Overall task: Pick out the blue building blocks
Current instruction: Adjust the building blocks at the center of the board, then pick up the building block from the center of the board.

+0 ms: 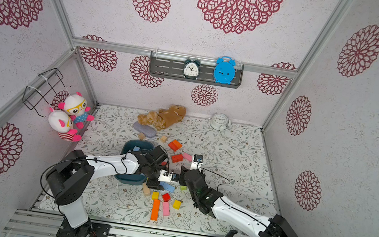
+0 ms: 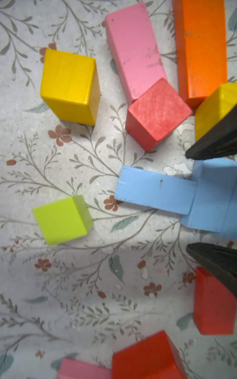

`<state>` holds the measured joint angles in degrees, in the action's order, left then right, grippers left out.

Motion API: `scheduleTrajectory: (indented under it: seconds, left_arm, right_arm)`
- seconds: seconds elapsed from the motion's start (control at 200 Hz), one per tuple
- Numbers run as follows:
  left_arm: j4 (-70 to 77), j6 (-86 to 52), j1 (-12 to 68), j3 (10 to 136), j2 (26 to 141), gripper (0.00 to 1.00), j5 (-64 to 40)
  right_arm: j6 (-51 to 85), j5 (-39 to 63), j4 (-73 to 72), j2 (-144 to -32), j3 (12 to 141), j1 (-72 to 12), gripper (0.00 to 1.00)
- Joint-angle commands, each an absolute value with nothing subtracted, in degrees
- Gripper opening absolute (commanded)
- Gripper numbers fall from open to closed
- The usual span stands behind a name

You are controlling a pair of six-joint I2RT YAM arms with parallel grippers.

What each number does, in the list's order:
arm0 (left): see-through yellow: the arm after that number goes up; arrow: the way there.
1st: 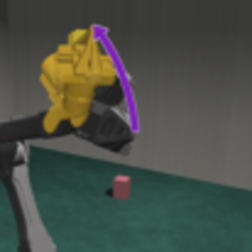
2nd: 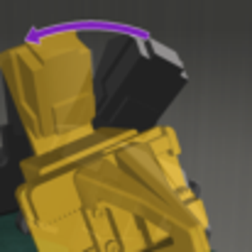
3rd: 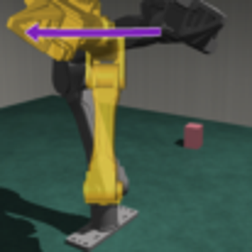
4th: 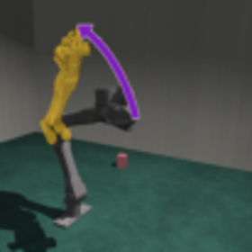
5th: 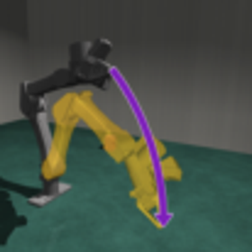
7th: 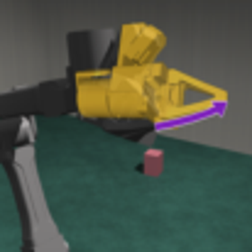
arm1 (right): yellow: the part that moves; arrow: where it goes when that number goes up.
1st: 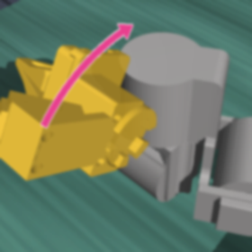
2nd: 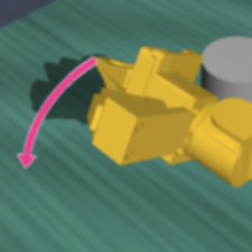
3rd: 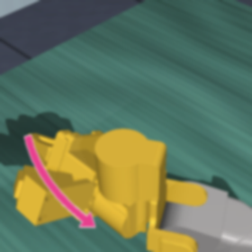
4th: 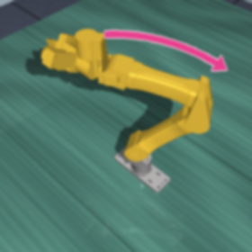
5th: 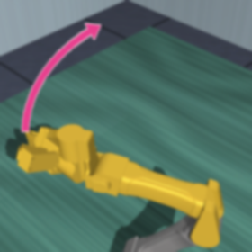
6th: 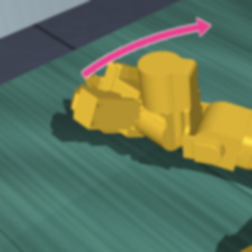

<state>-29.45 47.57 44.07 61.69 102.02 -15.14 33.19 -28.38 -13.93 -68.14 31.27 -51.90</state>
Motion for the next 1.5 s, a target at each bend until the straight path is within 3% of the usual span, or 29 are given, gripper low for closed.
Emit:
scheduleTrajectory:
  seconds: [0.0,0.525,1.226,1.496]
  left_arm:
    - [-30.84,50.78,46.64,63.49,103.8,0.69,-16.27]
    - [-32.35,53.53,52.71,65.15,107.1,0.69,-13.65]
    - [-33.66,53.5,48.52,66.17,104.65,0.78,-13.86]
    - [-32.61,52.49,48.52,68.46,109.35,0.69,-12.94]
  right_arm:
    - [35.07,-29.41,-18.33,-66.22,31.82,-52.14,0.58]
    - [35.23,-27.68,-19.6,-63.01,30.3,-52.12,0.59]
    - [34.77,-27.0,-19.07,-66.35,32.49,-51.95,0.59]
    - [34.64,-26.79,-18.28,-66.66,33.01,-51.98,0.58]
